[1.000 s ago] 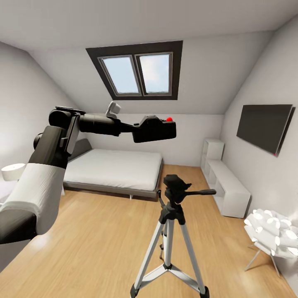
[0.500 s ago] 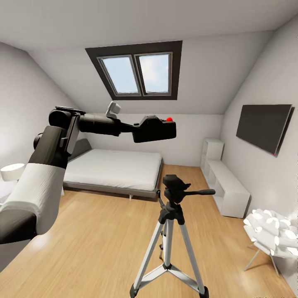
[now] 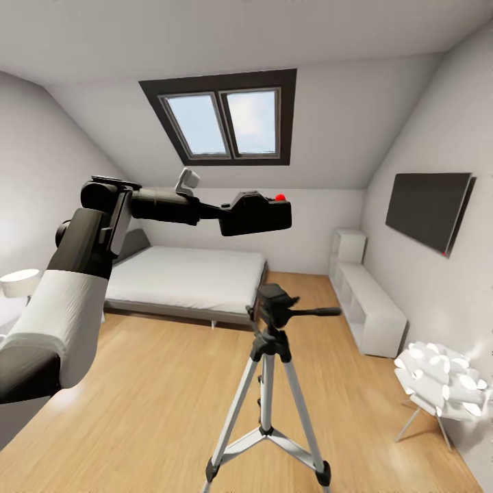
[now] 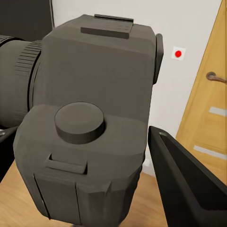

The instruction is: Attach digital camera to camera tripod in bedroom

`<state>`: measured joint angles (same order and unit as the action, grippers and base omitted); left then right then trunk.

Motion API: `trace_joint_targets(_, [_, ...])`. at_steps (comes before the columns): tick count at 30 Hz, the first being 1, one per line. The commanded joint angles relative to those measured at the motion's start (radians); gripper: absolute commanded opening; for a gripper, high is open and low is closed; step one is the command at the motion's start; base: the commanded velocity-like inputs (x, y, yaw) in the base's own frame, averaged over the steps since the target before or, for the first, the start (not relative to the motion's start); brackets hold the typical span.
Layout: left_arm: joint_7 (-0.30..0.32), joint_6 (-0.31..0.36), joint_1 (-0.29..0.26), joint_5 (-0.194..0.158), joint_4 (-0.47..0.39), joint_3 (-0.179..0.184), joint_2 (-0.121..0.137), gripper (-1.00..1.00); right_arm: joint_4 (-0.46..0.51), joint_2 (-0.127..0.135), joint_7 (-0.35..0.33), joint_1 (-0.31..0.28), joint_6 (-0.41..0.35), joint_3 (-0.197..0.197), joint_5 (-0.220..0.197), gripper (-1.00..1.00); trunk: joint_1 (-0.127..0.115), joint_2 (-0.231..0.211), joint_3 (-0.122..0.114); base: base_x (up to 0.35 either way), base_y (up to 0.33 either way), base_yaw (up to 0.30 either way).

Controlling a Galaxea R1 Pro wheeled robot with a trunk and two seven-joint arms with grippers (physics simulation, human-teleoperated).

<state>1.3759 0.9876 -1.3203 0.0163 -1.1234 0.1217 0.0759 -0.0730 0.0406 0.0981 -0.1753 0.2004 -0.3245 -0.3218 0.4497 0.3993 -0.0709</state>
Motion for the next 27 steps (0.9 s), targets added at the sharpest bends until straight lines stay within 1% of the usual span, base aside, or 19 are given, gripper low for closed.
trace_joint_targets(1, [0.006,0.01,0.0,0.002,0.0,0.001,0.001,-1.0,-0.004,-0.001,0.0,-0.001,0.006,-0.008,-0.008,1.0,0.0,0.001,0.0,-0.078,-0.07,0.0])
trace_joint_targets(14, [0.006,0.01,0.0,0.002,0.001,0.001,0.001,-1.0,-0.004,-0.001,0.0,-0.001,0.006,-0.008,-0.008,1.0,0.0,0.001,0.0,-0.02,-0.014,0.0])
trace_joint_targets(20, [0.006,0.01,0.0,0.002,0.001,0.001,0.001,-1.0,-0.004,-0.001,0.0,-0.001,0.006,-0.008,-0.008,1.0,0.0,0.001,0.0,-0.155,-0.001,0.0])
trace_joint_targets(27, [0.006,0.01,0.0,0.002,0.002,0.001,0.001,-1.0,-0.004,-0.001,0.0,-0.001,0.006,-0.008,-0.008,1.0,0.0,0.001,0.0,-0.035,0.0,0.0])
